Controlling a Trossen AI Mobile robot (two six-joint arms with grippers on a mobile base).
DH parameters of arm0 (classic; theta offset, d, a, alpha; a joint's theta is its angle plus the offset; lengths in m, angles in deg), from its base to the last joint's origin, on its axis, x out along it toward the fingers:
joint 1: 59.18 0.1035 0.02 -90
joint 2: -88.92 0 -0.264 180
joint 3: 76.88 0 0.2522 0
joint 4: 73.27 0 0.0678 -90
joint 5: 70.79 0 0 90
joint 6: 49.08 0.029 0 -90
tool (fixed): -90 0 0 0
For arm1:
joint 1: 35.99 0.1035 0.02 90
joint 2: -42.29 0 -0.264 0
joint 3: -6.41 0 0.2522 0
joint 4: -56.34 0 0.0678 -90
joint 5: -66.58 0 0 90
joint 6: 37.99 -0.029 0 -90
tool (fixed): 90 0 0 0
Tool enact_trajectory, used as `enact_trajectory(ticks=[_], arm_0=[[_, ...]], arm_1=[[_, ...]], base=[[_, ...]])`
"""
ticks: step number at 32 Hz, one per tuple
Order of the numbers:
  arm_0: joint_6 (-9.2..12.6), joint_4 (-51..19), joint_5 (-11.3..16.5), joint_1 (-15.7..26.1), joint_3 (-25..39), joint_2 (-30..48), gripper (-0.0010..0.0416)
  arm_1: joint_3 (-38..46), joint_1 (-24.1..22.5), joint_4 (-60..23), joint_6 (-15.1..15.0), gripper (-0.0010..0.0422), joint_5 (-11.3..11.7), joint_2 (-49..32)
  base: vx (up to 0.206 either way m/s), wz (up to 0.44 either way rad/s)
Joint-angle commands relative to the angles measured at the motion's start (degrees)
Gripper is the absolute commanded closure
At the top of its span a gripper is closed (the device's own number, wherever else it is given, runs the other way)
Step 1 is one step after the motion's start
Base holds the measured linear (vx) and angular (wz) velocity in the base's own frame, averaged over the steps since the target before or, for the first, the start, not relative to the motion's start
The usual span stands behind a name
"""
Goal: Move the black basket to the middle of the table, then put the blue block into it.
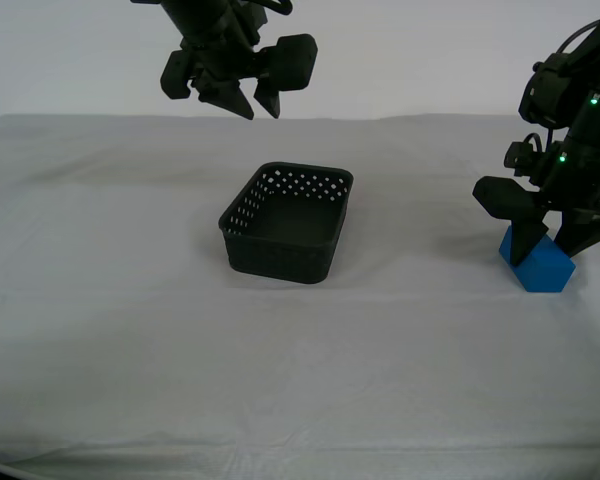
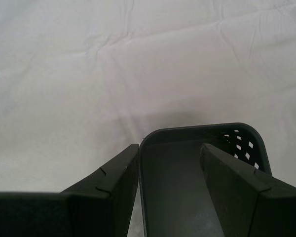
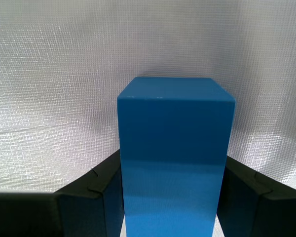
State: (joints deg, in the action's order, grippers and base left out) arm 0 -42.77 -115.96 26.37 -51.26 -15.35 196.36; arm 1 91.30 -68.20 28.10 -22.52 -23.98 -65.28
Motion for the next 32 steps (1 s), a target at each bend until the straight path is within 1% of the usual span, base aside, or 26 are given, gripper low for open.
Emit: enact_trajectory(ticks=[1,3,4,5,6,7,8,9,10,11,12,13,15,17,18,19,20,21,22,24,25,26,28,30,32], arm_0=[[0.15,-0.76,-0.13,0.07,-0.04,-0.59,0.0406],[0.11,-0.9,-0.13,0.07,-0.04,-1.49,0.0408],[0.09,-0.92,0.76,0.07,-0.02,-2.43,0.0407],[0.09,-1.01,1.86,0.07,-0.02,-3.23,0.0407],[0.11,-1.14,3.32,0.13,-0.02,-4.42,0.0407],[0.13,-1.16,3.89,0.17,-0.02,-4.92,0.0407],[0.11,-1.14,5.2,0.37,-0.02,-6.67,0.0407],[0.11,-1.14,5.75,0.42,-0.02,-7.26,0.0407],[0.11,-1.2,8.41,0.55,0.31,-8.7,0.0407],[0.13,-1.18,9.4,0.7,0.46,-9.27,0.0407],[0.13,-1.2,11.15,1.01,1.27,-10.19,0.0407],[0.15,-1.29,12.15,1.4,1.99,-10.78,0.0407],[0.17,-1.44,13.05,2.05,3.1,-11.39,0.0407],[0.24,-2.51,14.27,4.72,7.02,-11.82,0.0407],[0.33,-3.13,14.25,7.45,10.4,-11.82,0.0407],[0.68,-3.1,14.29,9.6,13.0,-11.82,0.0406],[0.76,-3.1,14.27,10.43,13.99,-11.82,0.0407],[1.25,-3.21,14.4,13.31,17.46,-11.32,0.0407],[1.25,-3.19,14.47,14.91,19.52,-11.17,0.0407],[1.27,-2.95,14.47,16.7,21.35,-11.17,0.0407],[1.25,-2.93,14.67,18.56,23.52,-11.17,0.0407],[1.22,-2.78,15.04,19.04,24.0,-11.17,0.0406],[1.25,-0.66,17.25,21.35,24.68,-11.17,0.0407],[0.96,0.61,17.31,22.64,24.41,-11.17,0.0407],[1.11,3.21,17.77,23.85,24.06,-10.43,0.0407]], arm_1=[[0.04,0.04,0.0,-0.11,0.0245,-0.09,0.02],[0.04,0.11,0.04,-0.15,0.0245,-0.07,0.02],[0.04,0.31,0.13,-0.59,0.0245,0.24,0.02],[0.04,0.52,0.2,-1.2,0.0245,1.33,0.02],[0.04,1.14,0.31,-2.58,0.0245,3.98,0.02],[0.04,1.44,0.35,-3.15,0.0245,4.85,0.02],[0.04,3.06,0.46,-3.93,0.0245,5.18,0.02],[0.04,3.74,0.48,-3.96,0.0245,5.07,0.02],[0.04,6.01,0.48,-4.15,0.0245,5.05,0.02],[0.04,6.88,0.48,-4.33,0.0245,5.01,0.02],[0.04,8.87,0.5,-5.05,0.0245,4.57,0.02],[0.04,10.25,0.48,-5.51,0.0245,4.15,0.02],[0.04,11.96,0.46,-6.12,0.0245,4.17,0.02],[0.04,15.93,0.44,-7.41,0.0245,4.17,0.02],[0.04,18.47,0.35,-8.41,0.0245,4.17,0.02],[0.04,20.06,0.2,-8.81,0.0245,4.22,0.02],[0.04,20.63,0.09,-8.92,0.0245,4.2,0.02],[0.04,22.47,-0.04,-9.64,0.0245,4.28,0.02],[0.04,23.5,-0.02,-10.1,0.0245,4.42,0.02],[0.0,24.9,-0.11,-10.86,0.0245,4.48,0.02],[0.0,26.67,-0.11,-11.89,0.0245,4.66,0.02],[0.0,27.21,-0.11,-12.02,0.0245,4.7,0.02],[0.0,30.49,-0.15,-12.55,0.0245,4.7,0.02],[0.0,31.98,-0.15,-12.55,0.0245,4.68,0.02],[0.0,33.16,-0.57,-12.52,0.0245,4.68,0.02]], base=[[0.0,0.0],[0.0,0.0],[0.0,0.0],[0.0,0.0],[0.0,0.0],[0.0,0.0],[0.0,0.0],[0.0,0.0],[0.0,0.0],[0.0,0.0],[0.0,0.0],[0.0,0.0],[0.0,0.0],[0.0,0.0],[0.0,0.0],[0.0,0.0],[0.0,0.0],[0.0,0.0],[0.0,0.0],[0.0,0.0],[0.0,0.0],[0.0,0.0],[0.0,0.0],[0.0,0.0],[0.0,0.0]])
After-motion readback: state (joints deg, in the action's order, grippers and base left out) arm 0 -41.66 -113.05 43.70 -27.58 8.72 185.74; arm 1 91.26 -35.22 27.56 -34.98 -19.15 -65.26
